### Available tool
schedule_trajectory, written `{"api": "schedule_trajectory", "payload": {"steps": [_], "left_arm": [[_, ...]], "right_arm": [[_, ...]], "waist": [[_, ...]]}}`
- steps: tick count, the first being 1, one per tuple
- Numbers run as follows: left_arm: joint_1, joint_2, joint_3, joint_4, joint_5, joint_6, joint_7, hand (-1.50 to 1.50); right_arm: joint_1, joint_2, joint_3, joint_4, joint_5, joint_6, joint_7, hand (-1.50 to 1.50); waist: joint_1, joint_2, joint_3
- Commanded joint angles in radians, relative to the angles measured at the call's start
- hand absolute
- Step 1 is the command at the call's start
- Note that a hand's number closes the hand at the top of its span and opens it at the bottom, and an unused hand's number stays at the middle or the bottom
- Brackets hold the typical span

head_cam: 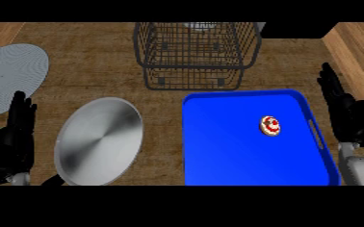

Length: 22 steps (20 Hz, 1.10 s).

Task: Pick the cupcake from the tray and place it in the tiered basket

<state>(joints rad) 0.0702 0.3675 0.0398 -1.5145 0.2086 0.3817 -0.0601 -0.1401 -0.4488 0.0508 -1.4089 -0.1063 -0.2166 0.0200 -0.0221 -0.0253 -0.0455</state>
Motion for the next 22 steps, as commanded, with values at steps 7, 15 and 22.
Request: {"api": "schedule_trajectory", "payload": {"steps": [7, 15, 22], "left_arm": [[-0.153, -0.08, -0.294, 0.033, -0.008, -0.274, -0.001, 0.0], [-0.169, -0.081, -0.268, 0.119, -0.003, -0.366, -0.045, 0.0], [-0.184, -0.112, -0.263, 0.138, -0.009, -0.321, -0.022, 0.0]], "right_arm": [[-0.187, 0.077, 0.114, 0.146, 0.246, -0.229, 0.121, -1.5], [-0.259, 0.298, 0.092, 0.142, 0.185, -0.304, -0.051, -1.5], [-0.301, -0.026, 0.256, 0.055, 0.447, -0.128, 0.431, -1.5]], "waist": [[0.027, 0.048, 0.038], [0.024, 0.024, 0.045], [-0.013, 0.01, 0.035]]}}
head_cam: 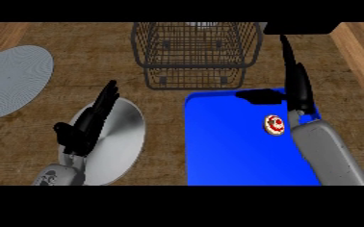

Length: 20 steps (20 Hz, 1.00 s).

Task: Pick the cupcake from the tray and place it in the tiered basket

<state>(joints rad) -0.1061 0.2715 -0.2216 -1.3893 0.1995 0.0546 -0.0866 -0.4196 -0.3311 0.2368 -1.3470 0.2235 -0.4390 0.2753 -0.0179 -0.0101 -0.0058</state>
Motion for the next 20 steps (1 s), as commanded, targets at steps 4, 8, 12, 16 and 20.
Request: {"api": "schedule_trajectory", "payload": {"steps": [4, 8, 12, 16, 20], "left_arm": [[0.024, 0.001, -0.008, 0.017, -0.011, -0.007, -0.018, 0.0], [-0.009, -0.007, 0.007, 0.013, 0.0, 0.003, 0.011, 0.0], [0.01, -0.01, -0.003, 0.033, -0.01, -0.019, -0.029, 0.0], [-0.015, 0.002, 0.009, 0.008, 0.0, -0.04, 0.009, 0.0], [-0.018, -0.025, 0.002, 0.004, -0.029, -0.003, 0.018, 0.0]], "right_arm": [[-0.043, -0.262, 0.181, -0.021, 0.162, 0.347, 0.377, -1.5], [-0.127, -0.314, 0.253, -0.116, 0.13, 0.608, 0.591, -1.5], [-0.177, -0.289, 0.267, -0.326, 0.027, 0.785, 0.856, -1.5], [-0.229, -0.226, 0.26, -0.367, -0.021, 0.83, 1.07, -1.5], [-0.167, -0.268, 0.253, -0.473, -0.02, 0.805, 1.124, -1.5]], "waist": [[-0.007, -0.01, -0.008], [-0.005, -0.01, -0.005], [-0.013, -0.008, 0.0], [0.012, 0.003, 0.003], [0.005, 0.002, 0.004]]}}
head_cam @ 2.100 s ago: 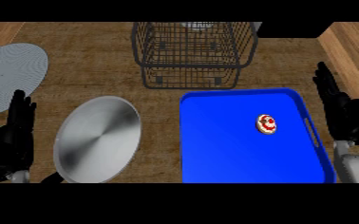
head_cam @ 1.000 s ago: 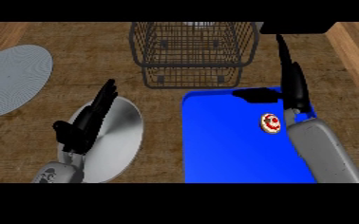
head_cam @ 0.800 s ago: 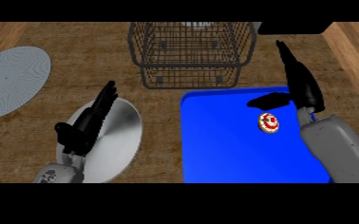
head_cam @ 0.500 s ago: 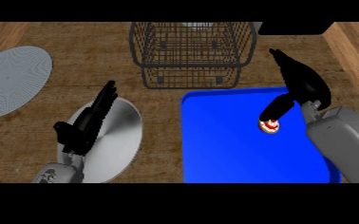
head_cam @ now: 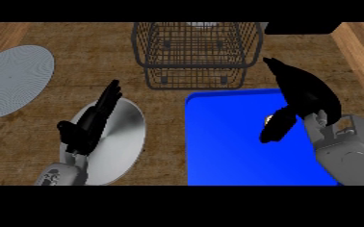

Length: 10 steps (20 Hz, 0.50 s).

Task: Pick the cupcake from the tray and place it in the tiered basket

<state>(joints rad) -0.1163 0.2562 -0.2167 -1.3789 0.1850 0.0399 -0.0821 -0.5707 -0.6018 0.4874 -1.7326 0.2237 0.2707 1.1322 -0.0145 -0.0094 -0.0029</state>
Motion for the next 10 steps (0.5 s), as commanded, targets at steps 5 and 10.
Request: {"api": "schedule_trajectory", "payload": {"steps": [5, 10], "left_arm": [[-0.024, -0.027, 0.005, 0.046, -0.019, 0.0, -0.022, 0.0], [-0.026, -0.005, 0.023, 0.04, -0.002, -0.034, -0.009, 0.0]], "right_arm": [[0.03, 0.018, 0.057, -0.009, 0.14, 0.026, 0.255, -1.5], [0.108, 0.02, 0.054, 0.046, 0.135, 0.026, 0.241, -1.5]], "waist": [[0.008, 0.007, 0.001], [0.007, 0.006, 0.002]]}}
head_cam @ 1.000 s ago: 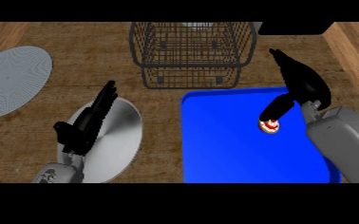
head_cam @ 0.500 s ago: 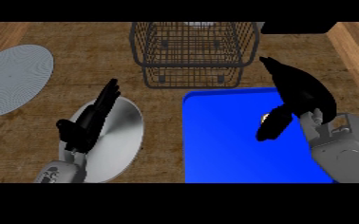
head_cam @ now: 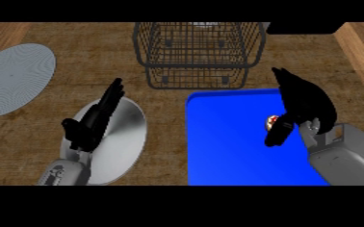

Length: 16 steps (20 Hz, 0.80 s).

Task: Pick the cupcake from the tray and place it in the tiered basket

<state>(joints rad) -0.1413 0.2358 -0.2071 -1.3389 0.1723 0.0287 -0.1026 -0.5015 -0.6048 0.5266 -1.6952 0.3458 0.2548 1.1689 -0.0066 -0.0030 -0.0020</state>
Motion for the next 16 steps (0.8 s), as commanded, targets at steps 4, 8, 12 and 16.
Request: {"api": "schedule_trajectory", "payload": {"steps": [4, 8, 12, 16], "left_arm": [[0.042, -0.007, -0.008, -0.055, -0.006, -0.017, 0.006, 0.0], [0.014, 0.03, 0.041, 0.003, 0.006, -0.07, -0.007, 0.0], [-0.011, 0.0, 0.042, 0.025, -0.004, -0.049, -0.004, 0.0], [0.053, -0.016, 0.014, -0.034, -0.038, -0.034, -0.01, 0.0]], "right_arm": [[0.099, 0.06, -0.011, 0.047, 0.058, -0.003, 0.116, -1.5], [0.12, 0.109, -0.008, 0.032, 0.12, 0.008, 0.122, -1.5], [0.134, 0.085, -0.077, 0.135, 0.144, -0.02, 0.05, -1.5], [0.199, 0.148, -0.05, 0.145, 0.208, -0.061, 0.043, -1.5]], "waist": [[0.008, 0.001, 0.002], [0.007, 0.002, 0.001], [0.006, 0.005, 0.002], [0.01, 0.002, 0.002]]}}
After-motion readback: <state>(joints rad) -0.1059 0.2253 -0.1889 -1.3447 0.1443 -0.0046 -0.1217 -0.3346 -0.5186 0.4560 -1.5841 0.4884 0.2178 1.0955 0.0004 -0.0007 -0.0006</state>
